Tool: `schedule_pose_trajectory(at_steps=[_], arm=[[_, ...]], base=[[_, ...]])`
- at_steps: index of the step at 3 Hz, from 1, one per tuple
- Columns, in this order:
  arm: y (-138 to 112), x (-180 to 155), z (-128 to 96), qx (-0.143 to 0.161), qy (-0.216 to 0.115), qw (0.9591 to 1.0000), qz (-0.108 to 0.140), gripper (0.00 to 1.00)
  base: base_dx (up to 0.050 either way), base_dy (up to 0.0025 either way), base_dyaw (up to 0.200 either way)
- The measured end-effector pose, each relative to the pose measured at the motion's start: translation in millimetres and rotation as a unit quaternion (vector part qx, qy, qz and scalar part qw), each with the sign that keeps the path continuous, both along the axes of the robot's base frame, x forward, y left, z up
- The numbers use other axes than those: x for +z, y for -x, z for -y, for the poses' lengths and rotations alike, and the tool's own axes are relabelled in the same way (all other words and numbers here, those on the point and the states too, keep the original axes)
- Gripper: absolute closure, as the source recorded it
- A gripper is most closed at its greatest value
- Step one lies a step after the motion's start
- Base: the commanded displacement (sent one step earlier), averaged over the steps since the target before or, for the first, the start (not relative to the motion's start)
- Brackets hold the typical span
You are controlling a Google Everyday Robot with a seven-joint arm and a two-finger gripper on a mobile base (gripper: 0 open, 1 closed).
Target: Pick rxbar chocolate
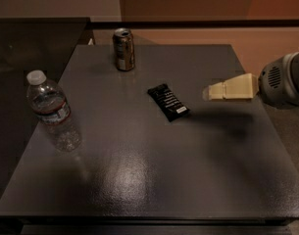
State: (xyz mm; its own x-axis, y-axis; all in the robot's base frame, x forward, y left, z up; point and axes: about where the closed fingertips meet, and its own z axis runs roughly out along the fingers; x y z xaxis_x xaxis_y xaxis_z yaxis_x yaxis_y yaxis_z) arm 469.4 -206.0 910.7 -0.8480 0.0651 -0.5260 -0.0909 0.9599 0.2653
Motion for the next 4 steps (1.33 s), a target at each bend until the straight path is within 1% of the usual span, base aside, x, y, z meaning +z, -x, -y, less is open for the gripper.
schedule_pose_trajectory(at_steps=[1,2,3,4], arm=[[7.7,3.0,2.5,-0.013,0.032,0.9979,-0.055,0.0],[14.2,2.9,1.2,-0.025,0.061,0.991,-0.116,0.0],[27.9,-4.3,-6.1,-0.034,0.069,0.9816,-0.175,0.0],[42.3,-15.6,-13.4,-0.069,0.04,0.9758,-0.204,0.0]], base=[[0.0,0.0,0.0],[0.0,0.0,0.0],[0.0,0.0,0.0],[0.0,0.0,0.0]])
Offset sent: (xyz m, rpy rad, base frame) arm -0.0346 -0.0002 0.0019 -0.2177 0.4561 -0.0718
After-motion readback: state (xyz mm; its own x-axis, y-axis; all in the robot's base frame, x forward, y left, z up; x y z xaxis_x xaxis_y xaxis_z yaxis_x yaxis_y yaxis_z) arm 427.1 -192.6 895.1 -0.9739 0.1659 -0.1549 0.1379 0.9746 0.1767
